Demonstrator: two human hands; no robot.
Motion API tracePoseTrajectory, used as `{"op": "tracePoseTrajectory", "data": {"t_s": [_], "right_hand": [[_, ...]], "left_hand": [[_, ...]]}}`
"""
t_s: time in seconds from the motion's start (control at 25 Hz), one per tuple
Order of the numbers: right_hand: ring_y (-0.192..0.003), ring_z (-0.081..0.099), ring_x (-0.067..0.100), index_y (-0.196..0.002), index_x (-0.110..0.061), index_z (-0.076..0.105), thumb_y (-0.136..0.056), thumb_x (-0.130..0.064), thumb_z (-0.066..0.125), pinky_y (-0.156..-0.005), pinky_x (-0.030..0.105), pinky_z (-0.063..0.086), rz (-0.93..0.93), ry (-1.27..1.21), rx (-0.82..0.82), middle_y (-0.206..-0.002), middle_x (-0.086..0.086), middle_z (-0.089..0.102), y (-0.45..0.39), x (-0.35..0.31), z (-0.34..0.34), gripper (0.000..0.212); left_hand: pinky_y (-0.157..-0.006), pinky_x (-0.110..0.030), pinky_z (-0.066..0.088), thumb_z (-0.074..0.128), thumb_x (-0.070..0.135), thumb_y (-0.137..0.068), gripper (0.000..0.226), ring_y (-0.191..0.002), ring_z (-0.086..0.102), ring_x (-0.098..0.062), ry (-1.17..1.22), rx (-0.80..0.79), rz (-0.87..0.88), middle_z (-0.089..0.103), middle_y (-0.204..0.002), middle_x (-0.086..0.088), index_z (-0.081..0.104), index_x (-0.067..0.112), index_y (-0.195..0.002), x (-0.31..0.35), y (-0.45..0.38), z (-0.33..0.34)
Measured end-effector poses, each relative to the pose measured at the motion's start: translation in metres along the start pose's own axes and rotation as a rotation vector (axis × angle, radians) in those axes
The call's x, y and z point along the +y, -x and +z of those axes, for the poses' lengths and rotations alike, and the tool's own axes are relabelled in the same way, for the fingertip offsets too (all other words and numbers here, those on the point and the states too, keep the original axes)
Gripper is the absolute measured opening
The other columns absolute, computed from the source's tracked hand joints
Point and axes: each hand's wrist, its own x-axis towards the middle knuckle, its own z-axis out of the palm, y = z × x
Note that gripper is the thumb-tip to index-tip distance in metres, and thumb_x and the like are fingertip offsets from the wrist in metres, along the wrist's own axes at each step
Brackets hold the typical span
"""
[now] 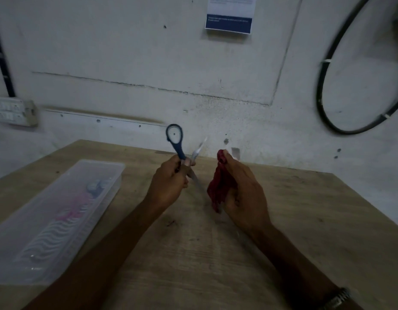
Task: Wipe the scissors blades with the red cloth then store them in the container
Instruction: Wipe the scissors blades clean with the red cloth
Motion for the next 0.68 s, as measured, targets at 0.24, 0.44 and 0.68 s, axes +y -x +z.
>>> {"op": "tracePoseTrajectory", "data": {"t_s": [0.24, 0.44, 0.68], "right_hand": [[-0.093, 0.056, 0.015, -0.163, -0.031, 0.014, -0.081, -0.024, 0.065, -0.068, 0.027, 0.050, -0.049, 0.183, -0.283, -0.117, 0.002, 0.062, 0.004, -0.005, 0.005, 0.097], [-0.088, 0.054, 0.019, -0.160, -0.038, -0.009, -0.087, -0.027, 0.065, -0.069, 0.035, 0.053, -0.092, 0.305, -0.445, -0.119, 0.003, 0.056, 0.003, -0.011, 0.012, 0.105], [-0.101, 0.057, 0.027, -0.164, -0.023, 0.007, -0.091, -0.026, 0.067, -0.074, 0.038, 0.052, -0.146, 0.437, -0.328, -0.128, 0.009, 0.063, 0.004, -0.012, 0.009, 0.094]], "left_hand": [[-0.079, -0.040, 0.057, 0.043, 0.041, -0.107, 0.034, -0.086, 0.069, -0.016, -0.430, -0.037, 0.197, 0.075, -0.097, -0.002, 0.068, 0.021, -0.118, -0.002, 0.003, 0.001], [-0.073, -0.024, 0.056, 0.049, 0.028, -0.107, 0.026, -0.091, 0.071, -0.009, -0.234, -0.088, 0.078, 0.076, -0.112, 0.000, 0.067, 0.026, -0.126, -0.010, 0.004, 0.006], [-0.081, -0.030, 0.058, 0.058, 0.020, -0.102, 0.028, -0.095, 0.070, -0.002, -0.144, -0.164, 0.082, 0.077, -0.114, 0.006, 0.067, 0.024, -0.127, -0.023, 0.004, 0.010]]}}
